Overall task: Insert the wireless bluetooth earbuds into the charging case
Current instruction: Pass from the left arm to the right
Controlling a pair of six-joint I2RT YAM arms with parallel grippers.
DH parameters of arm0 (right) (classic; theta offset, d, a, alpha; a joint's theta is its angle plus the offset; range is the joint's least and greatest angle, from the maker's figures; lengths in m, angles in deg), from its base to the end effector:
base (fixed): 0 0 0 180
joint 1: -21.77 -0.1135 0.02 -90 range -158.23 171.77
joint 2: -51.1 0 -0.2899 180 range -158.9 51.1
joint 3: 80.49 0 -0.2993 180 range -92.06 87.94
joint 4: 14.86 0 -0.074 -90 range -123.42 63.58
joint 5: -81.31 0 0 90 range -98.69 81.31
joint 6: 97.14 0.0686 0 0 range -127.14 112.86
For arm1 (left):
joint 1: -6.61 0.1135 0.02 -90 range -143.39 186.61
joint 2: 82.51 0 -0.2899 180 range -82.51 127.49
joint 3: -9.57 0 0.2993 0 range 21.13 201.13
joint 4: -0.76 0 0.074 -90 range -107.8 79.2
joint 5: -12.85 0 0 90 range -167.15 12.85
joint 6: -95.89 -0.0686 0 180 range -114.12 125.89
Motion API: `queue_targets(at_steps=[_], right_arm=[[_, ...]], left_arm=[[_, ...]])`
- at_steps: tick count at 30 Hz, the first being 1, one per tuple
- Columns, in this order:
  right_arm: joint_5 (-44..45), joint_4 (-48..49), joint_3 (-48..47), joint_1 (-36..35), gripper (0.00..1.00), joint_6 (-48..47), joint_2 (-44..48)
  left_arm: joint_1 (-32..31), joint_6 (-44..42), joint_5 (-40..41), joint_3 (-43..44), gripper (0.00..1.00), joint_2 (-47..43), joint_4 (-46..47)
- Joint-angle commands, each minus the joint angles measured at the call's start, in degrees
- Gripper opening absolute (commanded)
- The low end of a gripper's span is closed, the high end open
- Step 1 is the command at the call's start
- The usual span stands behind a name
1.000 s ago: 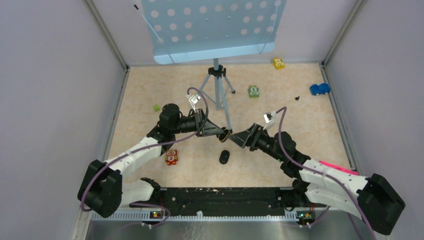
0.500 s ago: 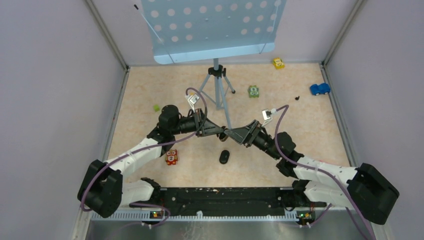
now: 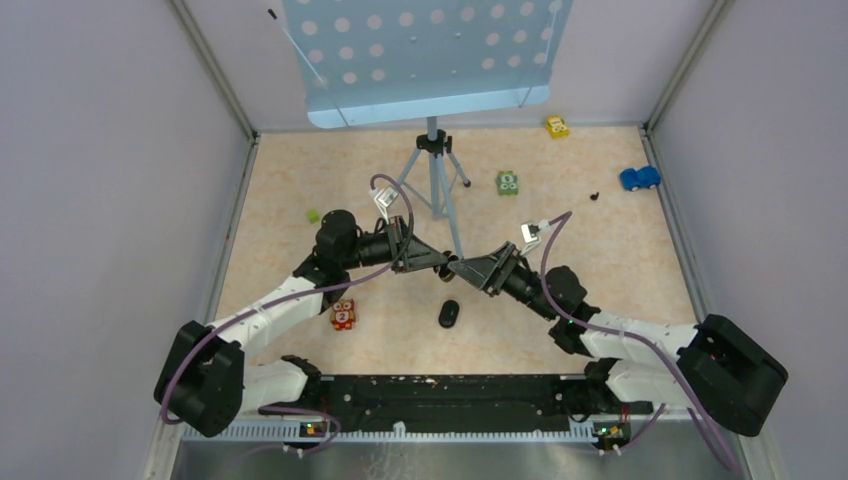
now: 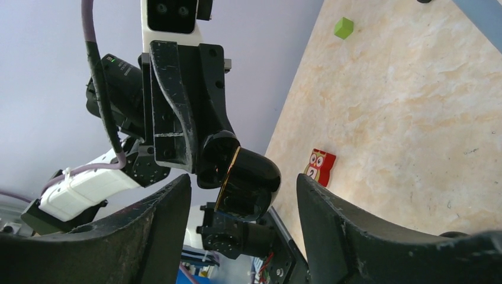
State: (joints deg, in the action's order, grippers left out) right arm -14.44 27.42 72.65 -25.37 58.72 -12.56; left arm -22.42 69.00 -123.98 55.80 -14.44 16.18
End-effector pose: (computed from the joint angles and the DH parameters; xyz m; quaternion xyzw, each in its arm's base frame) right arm 0.1804 0.2045 0.2076 0.0726 0.6687 0.6350 0.3798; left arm 0.2465 -0.1940 0.2576 0.0527 0.7318 -0.6460 0.2109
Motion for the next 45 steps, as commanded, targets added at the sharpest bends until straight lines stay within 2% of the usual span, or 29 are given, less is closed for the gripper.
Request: queue_targets(at_steps=[1, 11, 21, 22, 24, 29, 31, 33, 36, 39, 45], right_arm=[[-0.91, 7.23, 0.10, -0.62, 0.62, 1.07, -2.52], [-1.60, 10.99, -0.01, -0.76, 0.49, 2.11, -4.96], [-1.10, 11.47, 1.39, -0.71, 0.20, 2.36, -4.28], [-1.02, 11.42, 1.53, -0.75, 0.17, 2.37, -4.20], [-0.95, 11.18, 1.79, -0.68, 0.12, 2.24, -3.80], [-1.71, 6.24, 1.52, -0.43, 0.02, 0.62, -1.61], [-2.28, 2.24, 1.16, 0.02, 0.00, -0.59, 0.55], [-2.95, -3.55, 0.75, 0.97, 0.00, -2.03, 3.26], [-6.32, -14.13, -1.33, 3.53, 0.00, -5.72, 8.15], [-12.71, -22.22, -3.62, 7.30, 0.00, -10.25, 12.90], [-34.53, -21.67, -4.30, 19.14, 0.00, -11.82, 13.55]], left_arm=[[-0.18, 0.41, -0.05, -0.36, 0.00, -1.54, 3.91], [-0.21, 0.61, -0.28, -0.31, 0.00, -1.65, 4.04], [-0.21, -0.34, -0.25, -0.18, 0.01, -2.33, 3.17], [-0.17, -0.92, -0.67, -0.05, 0.04, -2.33, 2.98], [-0.18, -2.79, -1.75, 1.13, 0.17, -2.25, 0.70], [0.05, -8.61, -1.51, 3.82, 0.61, -2.91, -5.72], [0.64, -13.30, -0.68, 6.45, 0.76, -3.39, -12.06], [1.55, -18.86, 0.82, 10.03, 0.86, -3.75, -20.55], [2.93, -23.93, 1.83, 13.85, 0.89, -4.48, -28.22], [3.47, -24.33, 2.34, 14.24, 0.92, -5.89, -30.06], [3.49, -26.30, 7.89, 11.01, 0.93, -10.55, -31.01]])
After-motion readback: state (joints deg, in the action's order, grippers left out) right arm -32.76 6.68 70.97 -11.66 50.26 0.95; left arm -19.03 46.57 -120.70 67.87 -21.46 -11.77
